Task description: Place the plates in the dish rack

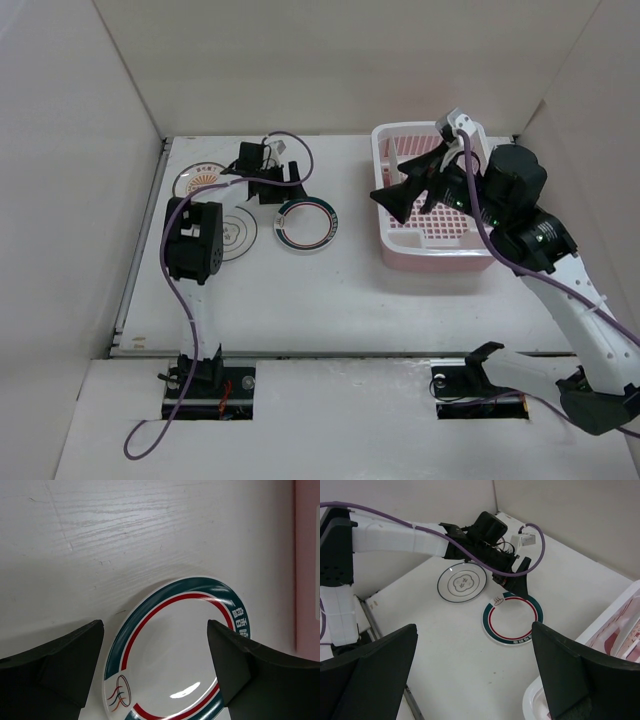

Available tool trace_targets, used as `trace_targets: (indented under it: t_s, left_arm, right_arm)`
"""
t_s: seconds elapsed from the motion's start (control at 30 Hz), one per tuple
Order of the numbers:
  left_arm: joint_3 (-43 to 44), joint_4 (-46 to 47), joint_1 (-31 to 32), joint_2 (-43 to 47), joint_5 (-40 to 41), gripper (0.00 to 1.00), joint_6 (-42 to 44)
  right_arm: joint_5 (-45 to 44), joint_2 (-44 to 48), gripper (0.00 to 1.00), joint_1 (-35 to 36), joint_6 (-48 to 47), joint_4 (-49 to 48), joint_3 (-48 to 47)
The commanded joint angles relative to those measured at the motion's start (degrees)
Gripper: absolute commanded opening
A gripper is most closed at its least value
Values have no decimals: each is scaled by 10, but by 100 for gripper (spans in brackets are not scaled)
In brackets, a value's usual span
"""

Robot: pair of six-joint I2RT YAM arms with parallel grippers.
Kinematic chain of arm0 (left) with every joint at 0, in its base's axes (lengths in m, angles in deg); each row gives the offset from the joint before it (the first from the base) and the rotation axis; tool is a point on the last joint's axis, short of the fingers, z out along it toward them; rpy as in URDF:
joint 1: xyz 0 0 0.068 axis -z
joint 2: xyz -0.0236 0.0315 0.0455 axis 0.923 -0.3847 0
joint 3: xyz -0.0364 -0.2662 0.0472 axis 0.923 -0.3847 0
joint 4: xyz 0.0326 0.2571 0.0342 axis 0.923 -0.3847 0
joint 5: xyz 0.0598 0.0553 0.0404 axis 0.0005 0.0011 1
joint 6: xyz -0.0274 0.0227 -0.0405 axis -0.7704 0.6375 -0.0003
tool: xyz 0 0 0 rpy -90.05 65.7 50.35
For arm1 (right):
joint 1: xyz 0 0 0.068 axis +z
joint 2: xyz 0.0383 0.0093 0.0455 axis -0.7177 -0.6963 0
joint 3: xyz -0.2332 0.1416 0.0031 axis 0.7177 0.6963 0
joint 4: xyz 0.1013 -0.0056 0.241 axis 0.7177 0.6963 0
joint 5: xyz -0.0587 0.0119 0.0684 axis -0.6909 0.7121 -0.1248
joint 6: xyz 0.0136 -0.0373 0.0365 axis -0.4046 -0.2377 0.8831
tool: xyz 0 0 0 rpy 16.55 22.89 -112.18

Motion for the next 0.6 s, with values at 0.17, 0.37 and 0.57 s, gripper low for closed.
trace_targets:
  t_s: [0.17, 0.37, 0.57]
  left_arm:
    - [-19, 11, -5, -10, -38, 77, -4]
    - [-12, -10, -5, -20, -31, 66, 2]
    - [-24, -21, -5, -20, -26, 58, 13]
  right_arm:
    - [25, -12, 100, -19, -27, -2, -17]
    - [37, -17, 100, -25, -32, -2, -28]
    - [37, -17, 100, -25, -32, -2, -28]
